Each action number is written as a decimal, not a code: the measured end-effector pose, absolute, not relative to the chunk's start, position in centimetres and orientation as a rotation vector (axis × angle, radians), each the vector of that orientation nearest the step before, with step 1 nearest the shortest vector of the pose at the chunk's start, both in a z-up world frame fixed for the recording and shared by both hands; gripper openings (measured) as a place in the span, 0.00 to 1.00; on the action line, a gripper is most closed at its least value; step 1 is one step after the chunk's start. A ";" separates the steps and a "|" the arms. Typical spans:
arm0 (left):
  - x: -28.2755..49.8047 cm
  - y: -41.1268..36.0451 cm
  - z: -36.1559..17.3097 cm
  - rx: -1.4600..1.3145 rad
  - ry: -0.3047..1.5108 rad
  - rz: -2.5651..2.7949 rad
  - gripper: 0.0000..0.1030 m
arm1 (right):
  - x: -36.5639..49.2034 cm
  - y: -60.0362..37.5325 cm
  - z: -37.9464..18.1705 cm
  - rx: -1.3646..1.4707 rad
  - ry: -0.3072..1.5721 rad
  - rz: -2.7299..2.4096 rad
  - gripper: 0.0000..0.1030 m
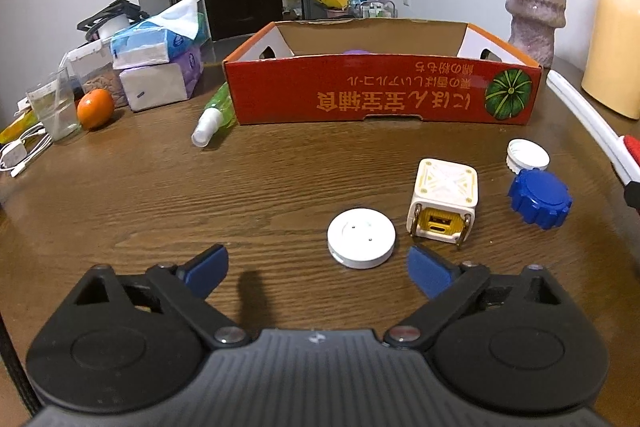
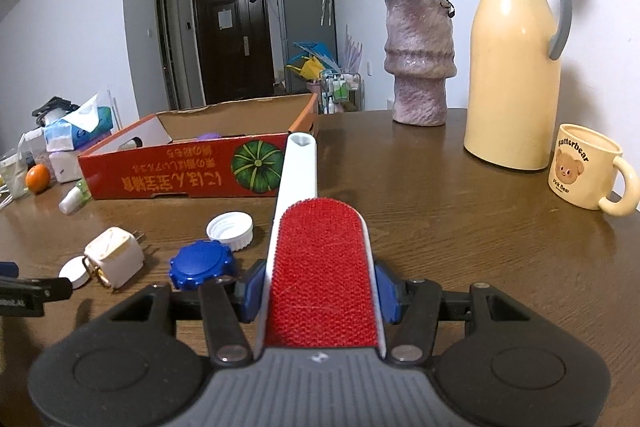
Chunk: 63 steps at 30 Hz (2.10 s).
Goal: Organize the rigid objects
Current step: 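Grasp the lint roller handle with the right gripper while the left approaches the white puck, then carry the white puck and lint roller with both grippers toward the box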
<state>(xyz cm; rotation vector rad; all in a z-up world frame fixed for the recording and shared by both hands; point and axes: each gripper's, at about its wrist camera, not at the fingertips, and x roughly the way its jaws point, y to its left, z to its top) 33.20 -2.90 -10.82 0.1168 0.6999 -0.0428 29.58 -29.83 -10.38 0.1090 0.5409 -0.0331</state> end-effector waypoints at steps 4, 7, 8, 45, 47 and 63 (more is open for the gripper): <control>34.1 -3.0 -11.0 0.106 0.711 -0.071 0.84 | 29.3 -29.8 -10.4 0.111 0.525 -0.030 0.53; 34.6 -3.2 -11.2 0.100 0.720 -0.105 0.73 | 29.1 -29.7 -10.4 0.111 0.514 -0.029 0.53; 34.7 -3.2 -11.1 0.096 0.718 -0.117 0.70 | 29.1 -29.7 -10.4 0.110 0.512 -0.029 0.53; 32.8 -2.7 -7.1 0.067 0.576 -0.130 0.39 | 28.9 -26.6 -7.6 0.070 0.428 0.005 0.53; 32.9 -2.7 -6.4 0.065 0.560 -0.123 0.39 | 29.2 -26.3 -7.2 0.068 0.418 0.013 0.53; 34.2 -3.6 -2.9 -0.014 0.477 -0.111 0.39 | 31.5 -23.4 -4.6 0.057 0.359 0.077 0.53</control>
